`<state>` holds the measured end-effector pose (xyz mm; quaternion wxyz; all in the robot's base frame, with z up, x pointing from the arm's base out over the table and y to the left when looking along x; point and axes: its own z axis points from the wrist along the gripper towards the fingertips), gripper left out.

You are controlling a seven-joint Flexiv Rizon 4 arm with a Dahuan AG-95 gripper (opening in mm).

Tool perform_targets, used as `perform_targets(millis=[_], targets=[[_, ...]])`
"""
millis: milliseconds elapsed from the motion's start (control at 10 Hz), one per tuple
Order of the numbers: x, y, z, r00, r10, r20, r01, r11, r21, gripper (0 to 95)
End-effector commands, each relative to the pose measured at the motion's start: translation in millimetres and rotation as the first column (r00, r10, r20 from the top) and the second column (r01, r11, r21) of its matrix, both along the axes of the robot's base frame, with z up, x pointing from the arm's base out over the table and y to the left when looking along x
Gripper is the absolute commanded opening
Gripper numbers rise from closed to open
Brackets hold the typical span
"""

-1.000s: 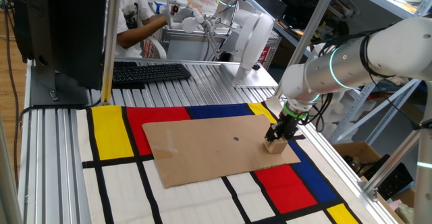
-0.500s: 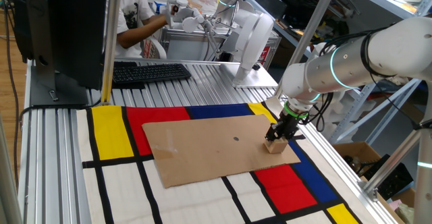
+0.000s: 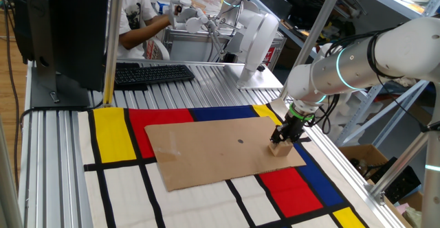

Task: Hold a small block with the gripper and sweep it from left to right on the table

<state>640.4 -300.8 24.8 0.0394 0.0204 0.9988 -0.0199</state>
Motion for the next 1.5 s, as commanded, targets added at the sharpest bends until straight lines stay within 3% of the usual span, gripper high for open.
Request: perform_targets(millis=[100, 500, 600, 700, 800, 1500], targets=[[-0.6, 0.6, 0.7, 1.000, -0.001, 0.002, 0.001, 1.000, 0.001, 57.0], [-0.5, 0.5, 0.6, 1.000, -0.001, 0.002, 0.001, 1.000, -0.001, 57.0], [-0.5, 0.3, 0.5, 1.000, -0.004, 0.002, 0.004, 1.000, 0.000, 76.0], [-0.5, 0.2, 0.4, 1.000, -0.006, 0.002, 0.006, 1.000, 0.000, 76.0], [-0.5, 0.1, 0.4, 1.000, -0.008, 0.002, 0.008, 1.000, 0.000, 95.0], [-0.3, -1.8, -0.6, 1.000, -0.009, 0.004, 0.009, 1.000, 0.002, 95.0]])
